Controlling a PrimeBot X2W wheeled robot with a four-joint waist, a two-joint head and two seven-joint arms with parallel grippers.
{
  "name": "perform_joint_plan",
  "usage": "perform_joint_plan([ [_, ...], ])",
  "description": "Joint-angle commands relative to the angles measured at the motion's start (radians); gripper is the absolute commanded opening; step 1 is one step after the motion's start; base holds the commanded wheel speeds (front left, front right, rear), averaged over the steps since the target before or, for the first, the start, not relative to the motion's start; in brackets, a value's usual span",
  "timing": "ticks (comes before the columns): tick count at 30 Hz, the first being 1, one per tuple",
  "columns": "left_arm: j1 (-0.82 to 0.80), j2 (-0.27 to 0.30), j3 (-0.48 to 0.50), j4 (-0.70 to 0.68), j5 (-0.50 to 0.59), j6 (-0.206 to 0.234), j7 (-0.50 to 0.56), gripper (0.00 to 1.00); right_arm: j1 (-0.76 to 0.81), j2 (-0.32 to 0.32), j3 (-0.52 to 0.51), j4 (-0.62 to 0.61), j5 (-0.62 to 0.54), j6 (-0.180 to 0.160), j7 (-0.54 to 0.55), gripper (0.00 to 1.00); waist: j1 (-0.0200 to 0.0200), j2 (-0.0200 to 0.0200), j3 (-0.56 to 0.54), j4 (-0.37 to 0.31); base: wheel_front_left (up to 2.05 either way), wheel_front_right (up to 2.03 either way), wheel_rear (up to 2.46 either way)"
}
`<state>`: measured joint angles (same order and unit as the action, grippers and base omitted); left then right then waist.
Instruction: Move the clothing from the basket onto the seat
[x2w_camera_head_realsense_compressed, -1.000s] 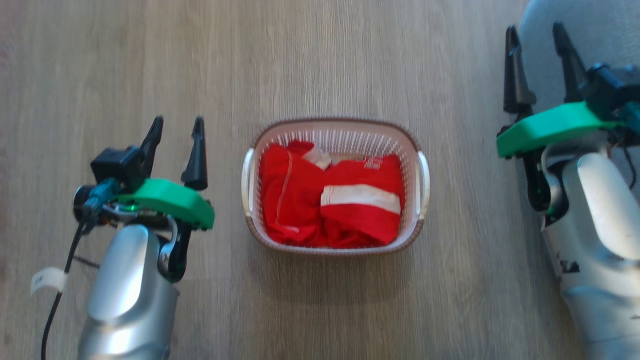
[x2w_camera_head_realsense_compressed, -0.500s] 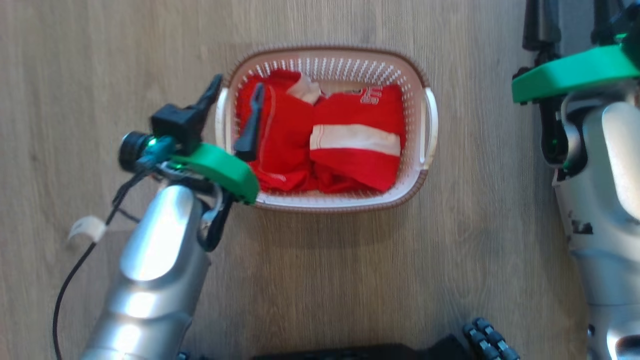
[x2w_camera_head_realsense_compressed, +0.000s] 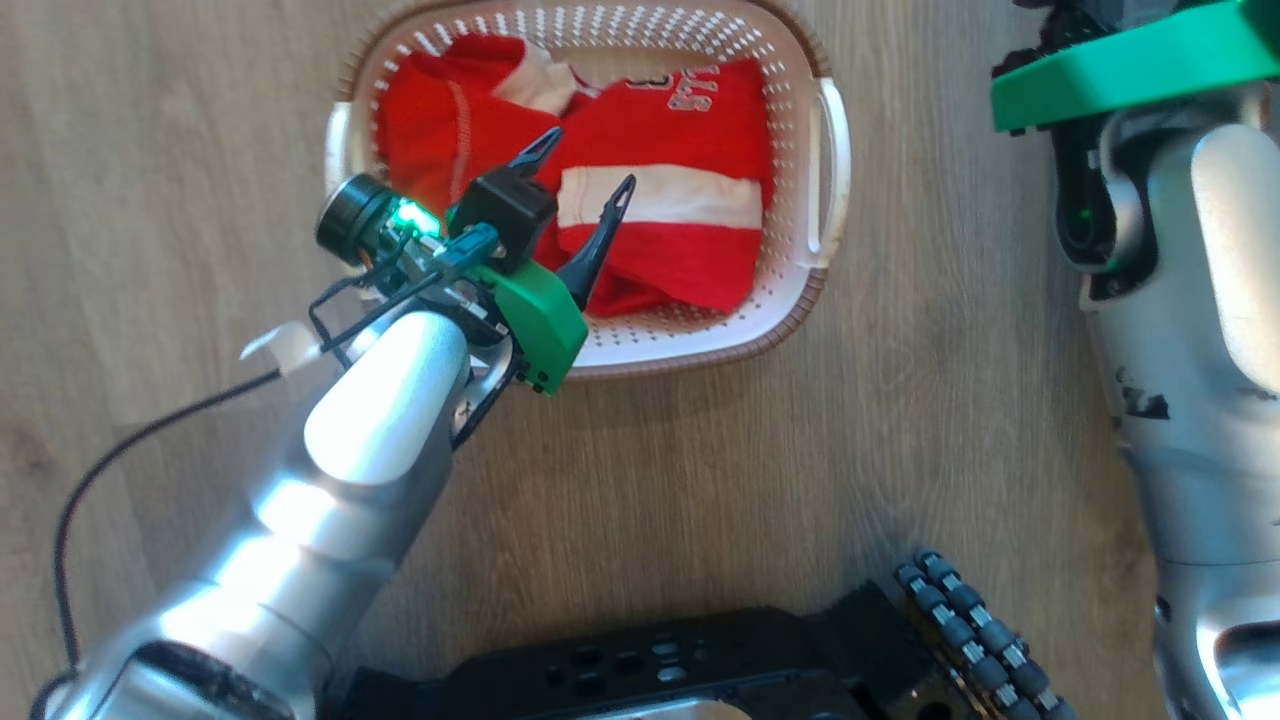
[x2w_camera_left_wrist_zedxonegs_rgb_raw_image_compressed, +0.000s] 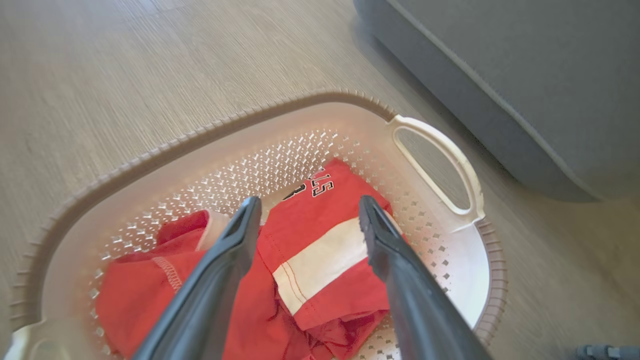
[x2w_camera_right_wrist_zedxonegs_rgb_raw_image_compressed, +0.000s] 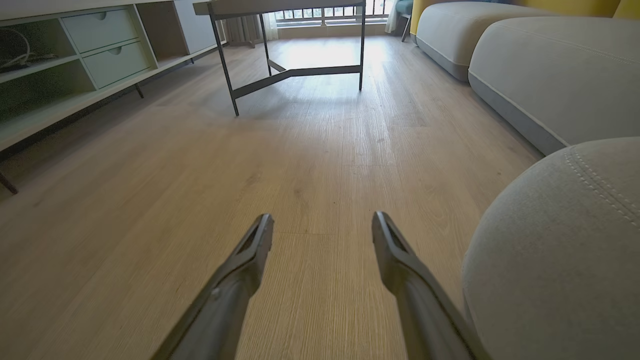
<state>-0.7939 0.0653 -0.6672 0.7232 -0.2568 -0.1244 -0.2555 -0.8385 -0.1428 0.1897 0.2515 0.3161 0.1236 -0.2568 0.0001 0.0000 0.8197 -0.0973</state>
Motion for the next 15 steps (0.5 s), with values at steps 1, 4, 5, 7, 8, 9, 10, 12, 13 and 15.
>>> perform_joint_plan([
  [1, -0.02, 0.027, -0.017, 0.009, 0.005, -0.006, -0.006, 1.0, 0.004, 0.02, 0.018, -0.04, -0.011, 0.007, -0.005, 1.0, -0.0001, 0.0, 0.037, -0.029, 0.0, 0.0, 0.0],
  [4, -0.073, 0.038, -0.099, 0.07, 0.003, -0.006, -0.006, 1.0, -0.011, 0.032, 0.03, -0.055, -0.012, 0.007, -0.005, 1.0, -0.0001, 0.0, 0.067, -0.047, 0.0, 0.0, 0.0],
  [5, -0.091, 0.04, -0.129, 0.088, 0.002, -0.006, -0.006, 1.0, -0.016, 0.036, 0.033, -0.061, -0.013, 0.007, -0.005, 1.0, -0.0001, 0.0, 0.078, -0.052, 0.0, 0.0, 0.0],
  [7, -0.127, 0.049, -0.196, 0.131, 0.004, -0.006, -0.006, 1.0, -0.023, 0.043, 0.041, -0.069, -0.012, 0.007, -0.005, 1.0, -0.0001, 0.0, 0.097, -0.064, 0.0, 0.0, 0.0],
  [8, -0.145, 0.055, -0.225, 0.149, 0.004, -0.006, -0.006, 1.0, -0.027, 0.046, 0.045, -0.072, -0.011, 0.007, -0.005, 1.0, -0.0001, 0.0, 0.106, -0.071, 0.0, 0.0, 0.0],
  [9, -0.162, 0.06, -0.254, 0.168, 0.004, -0.006, -0.006, 1.0, -0.03, 0.05, 0.048, -0.075, -0.009, 0.007, -0.005, 1.0, -0.0001, 0.0, 0.115, -0.079, 0.0, 0.0, 0.0],
  [10, -0.178, 0.064, -0.281, 0.184, 0.001, -0.006, -0.006, 1.0, -0.032, 0.054, 0.051, -0.077, -0.007, 0.007, -0.005, 1.0, -0.0001, 0.0, 0.123, -0.086, 0.0, 0.0, 0.0],
  [12, -0.225, 0.072, -0.365, 0.234, -0.005, -0.006, -0.006, 1.0, -0.035, 0.065, 0.055, -0.088, -0.005, 0.007, -0.005, 1.0, -0.0001, 0.0, 0.147, -0.106, 0.0, 0.0, 0.0],
  [13, -0.239, 0.073, -0.399, 0.25, -0.006, -0.006, -0.006, 1.0, -0.034, 0.068, 0.057, -0.09, -0.003, 0.007, -0.005, 1.0, -0.0001, 0.0, 0.153, -0.113, 0.0, 0.0, 0.0],
  [15, -0.264, 0.076, -0.479, 0.289, -0.007, -0.006, -0.006, 1.0, -0.035, 0.073, 0.06, -0.092, -0.001, 0.007, -0.005, 1.0, -0.0001, 0.0, 0.165, -0.127, 0.0, 0.0, 0.0],
])
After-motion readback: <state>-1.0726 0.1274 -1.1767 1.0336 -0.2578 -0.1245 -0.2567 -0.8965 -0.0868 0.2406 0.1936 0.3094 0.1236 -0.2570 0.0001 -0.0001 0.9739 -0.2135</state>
